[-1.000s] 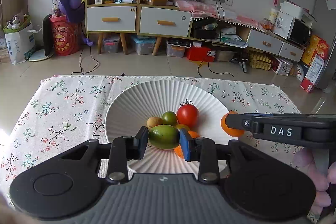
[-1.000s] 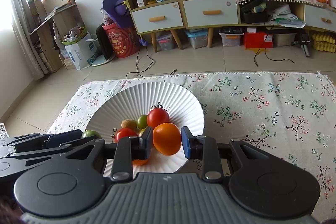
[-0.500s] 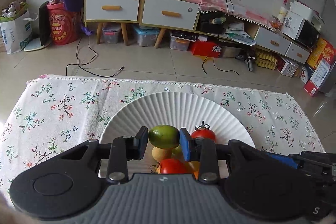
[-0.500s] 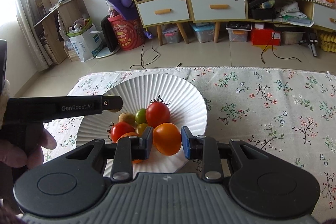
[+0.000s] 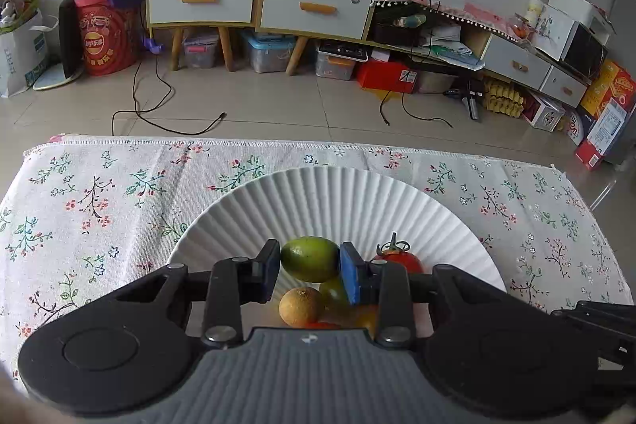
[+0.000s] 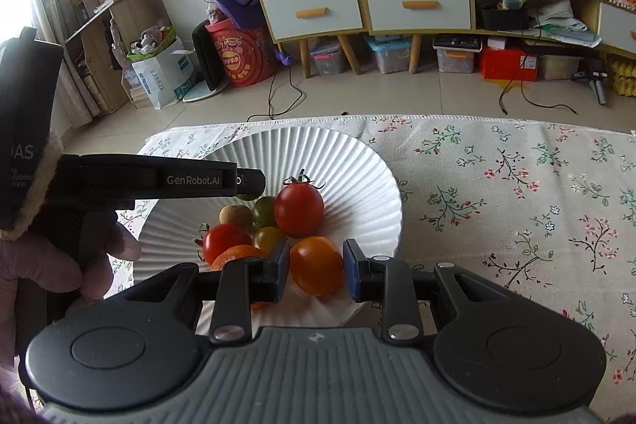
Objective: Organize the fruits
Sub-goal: 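Open the left tool releasing the green tomato while the right tool releases the orange tomato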
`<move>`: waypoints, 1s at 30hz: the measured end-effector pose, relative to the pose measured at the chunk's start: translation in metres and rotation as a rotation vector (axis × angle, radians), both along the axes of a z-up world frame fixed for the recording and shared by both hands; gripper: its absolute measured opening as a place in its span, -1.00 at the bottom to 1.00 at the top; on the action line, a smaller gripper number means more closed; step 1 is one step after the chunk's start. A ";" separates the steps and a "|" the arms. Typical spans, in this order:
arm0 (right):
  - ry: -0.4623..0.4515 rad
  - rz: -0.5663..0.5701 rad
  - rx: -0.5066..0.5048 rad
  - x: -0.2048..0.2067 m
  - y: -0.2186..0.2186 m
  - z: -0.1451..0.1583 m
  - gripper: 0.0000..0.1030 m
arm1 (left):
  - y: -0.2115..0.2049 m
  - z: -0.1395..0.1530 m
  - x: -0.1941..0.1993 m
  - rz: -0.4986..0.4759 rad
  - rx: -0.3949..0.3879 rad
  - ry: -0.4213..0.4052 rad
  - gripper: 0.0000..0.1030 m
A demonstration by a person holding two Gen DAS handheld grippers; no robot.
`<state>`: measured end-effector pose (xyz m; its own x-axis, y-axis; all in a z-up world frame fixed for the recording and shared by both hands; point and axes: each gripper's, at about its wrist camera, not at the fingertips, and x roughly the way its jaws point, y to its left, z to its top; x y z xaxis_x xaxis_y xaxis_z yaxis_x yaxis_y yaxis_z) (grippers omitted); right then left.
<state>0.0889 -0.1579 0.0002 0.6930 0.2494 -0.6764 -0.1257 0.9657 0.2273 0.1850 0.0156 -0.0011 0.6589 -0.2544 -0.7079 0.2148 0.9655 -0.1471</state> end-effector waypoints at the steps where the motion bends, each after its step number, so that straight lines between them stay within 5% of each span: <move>1: -0.001 0.000 0.001 0.001 0.000 0.000 -0.49 | 0.000 0.000 0.000 0.002 0.000 -0.001 -0.54; 12: 0.005 -0.011 0.019 0.001 0.000 0.003 -0.30 | 0.000 0.000 0.000 0.002 0.004 -0.014 -0.45; 17: -0.009 -0.031 0.030 -0.005 -0.006 0.011 0.12 | -0.003 0.004 -0.008 -0.014 0.033 -0.030 -0.11; 26: -0.037 -0.056 0.049 -0.014 -0.019 0.027 0.48 | -0.002 0.011 -0.027 -0.034 0.075 -0.048 0.44; 30: -0.046 -0.069 0.063 -0.015 -0.025 0.032 0.55 | 0.003 0.013 -0.036 -0.025 0.088 -0.050 0.51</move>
<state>0.0736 -0.1828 0.0321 0.7402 0.2416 -0.6275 -0.0716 0.9563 0.2836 0.1490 0.0191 0.0118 0.6879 -0.2095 -0.6949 0.2438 0.9685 -0.0506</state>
